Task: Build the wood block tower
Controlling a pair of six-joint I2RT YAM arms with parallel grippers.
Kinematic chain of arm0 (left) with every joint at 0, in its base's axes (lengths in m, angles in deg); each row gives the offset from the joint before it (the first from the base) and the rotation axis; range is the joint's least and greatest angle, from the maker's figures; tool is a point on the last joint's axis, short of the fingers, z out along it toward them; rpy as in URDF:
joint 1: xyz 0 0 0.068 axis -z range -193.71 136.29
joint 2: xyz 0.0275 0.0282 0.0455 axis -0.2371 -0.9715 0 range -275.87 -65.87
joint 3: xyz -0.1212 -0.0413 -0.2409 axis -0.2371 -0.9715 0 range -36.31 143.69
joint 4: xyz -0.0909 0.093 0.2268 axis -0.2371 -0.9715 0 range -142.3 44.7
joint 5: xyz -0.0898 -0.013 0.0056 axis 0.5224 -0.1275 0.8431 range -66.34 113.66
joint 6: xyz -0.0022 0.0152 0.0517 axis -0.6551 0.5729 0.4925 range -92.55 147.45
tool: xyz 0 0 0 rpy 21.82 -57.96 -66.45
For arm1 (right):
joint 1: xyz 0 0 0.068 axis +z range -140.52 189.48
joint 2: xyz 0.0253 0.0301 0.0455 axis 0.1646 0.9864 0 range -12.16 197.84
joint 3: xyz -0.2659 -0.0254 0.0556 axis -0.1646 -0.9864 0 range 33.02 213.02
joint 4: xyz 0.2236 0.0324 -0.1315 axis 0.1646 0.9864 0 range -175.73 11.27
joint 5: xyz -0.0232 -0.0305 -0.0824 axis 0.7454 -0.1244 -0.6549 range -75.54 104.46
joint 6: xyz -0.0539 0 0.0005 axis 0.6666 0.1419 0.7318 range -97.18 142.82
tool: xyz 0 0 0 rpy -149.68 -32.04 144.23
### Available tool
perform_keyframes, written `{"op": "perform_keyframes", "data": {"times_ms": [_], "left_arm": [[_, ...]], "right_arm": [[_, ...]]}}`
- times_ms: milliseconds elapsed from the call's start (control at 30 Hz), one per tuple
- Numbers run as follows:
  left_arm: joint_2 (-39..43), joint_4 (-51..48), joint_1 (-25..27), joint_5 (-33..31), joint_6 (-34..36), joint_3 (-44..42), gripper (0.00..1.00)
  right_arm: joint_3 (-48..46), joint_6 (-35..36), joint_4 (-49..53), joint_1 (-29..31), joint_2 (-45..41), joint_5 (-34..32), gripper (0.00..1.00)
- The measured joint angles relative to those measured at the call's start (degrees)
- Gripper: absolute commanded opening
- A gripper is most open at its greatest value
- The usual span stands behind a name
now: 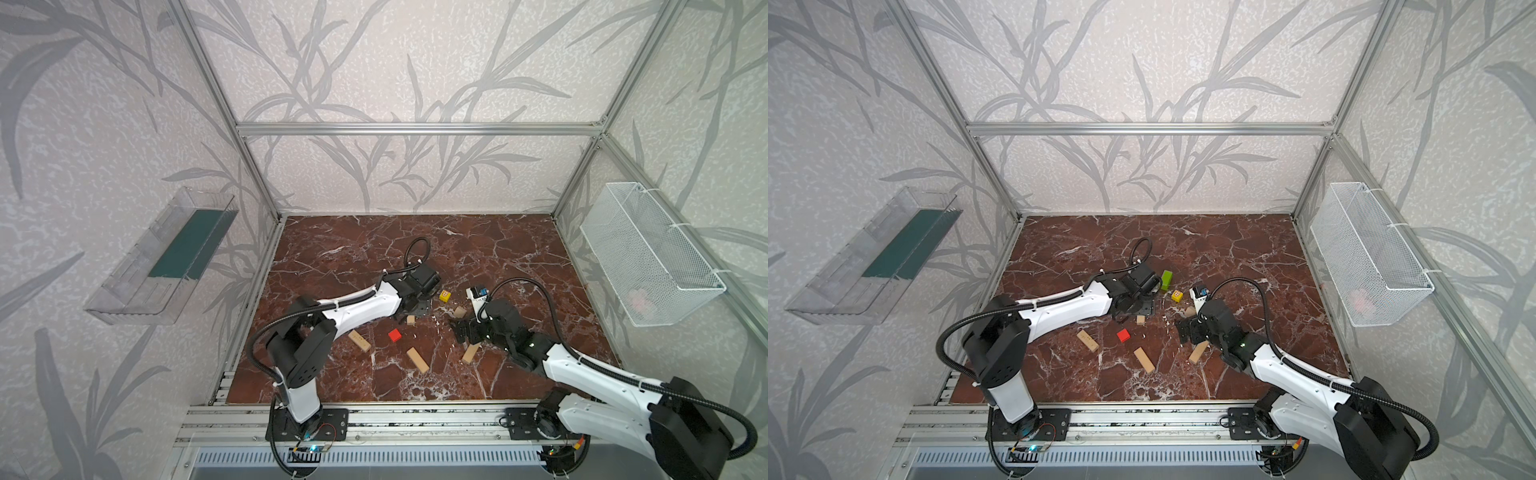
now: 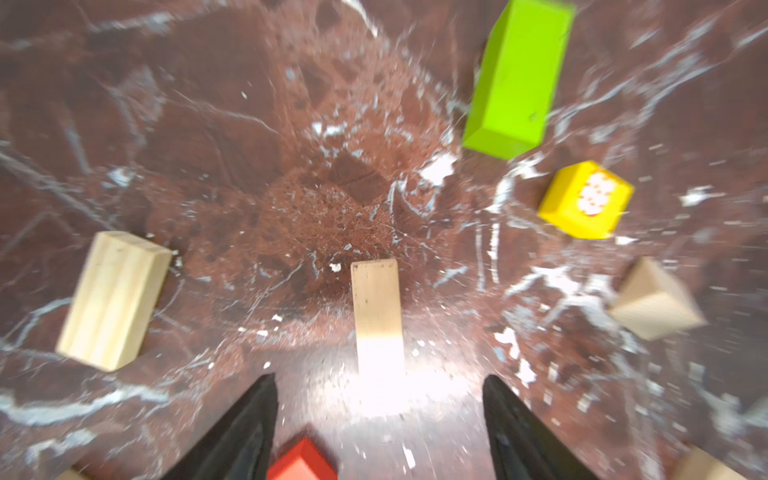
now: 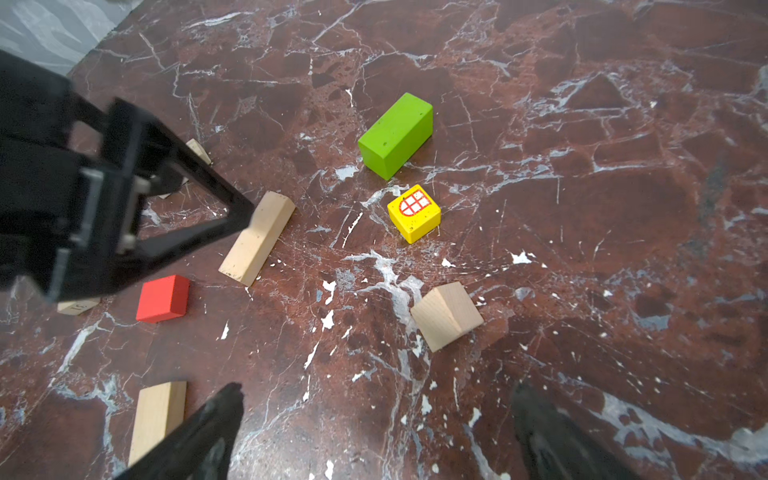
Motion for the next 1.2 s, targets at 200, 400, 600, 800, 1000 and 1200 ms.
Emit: {"op": "perform_keyframes", "data": {"times_ms": [200, 400, 600, 800, 1000, 1200], "left_arm": [[10.91, 0.85, 0.0, 0.5, 1.77, -6.6, 0.92], [20.98, 1.6, 0.0, 1.81, 2.99, -14.84, 0.99], [32.5, 4.02, 0.0, 3.74, 3.45, -22.99, 0.99], [41.53, 5.07, 0.0, 5.14, 3.1, -28.63, 1.0], [48.41, 5.05, -0.02, 5.84, 1.22, -34.14, 0.99], [52.26, 4.24, -0.02, 5.99, -0.37, -37.22, 1.0]], "right_arm": [[4.85, -2.54, 9.29, 0.48, -0.52, -2.12, 0.99], [9.79, -3.82, 18.99, 5.57, -0.5, -5.27, 0.99], [13.64, -5.18, 27.67, 13.35, 1.57, -7.67, 0.99], [15.87, -7.82, 31.8, 23.37, 6.6, -8.48, 0.97], [17.84, -10.56, 32.39, 30.97, 13.64, -9.14, 0.9], [23.63, -11.82, 32.22, 36.33, 22.29, -10.62, 0.85]]}}
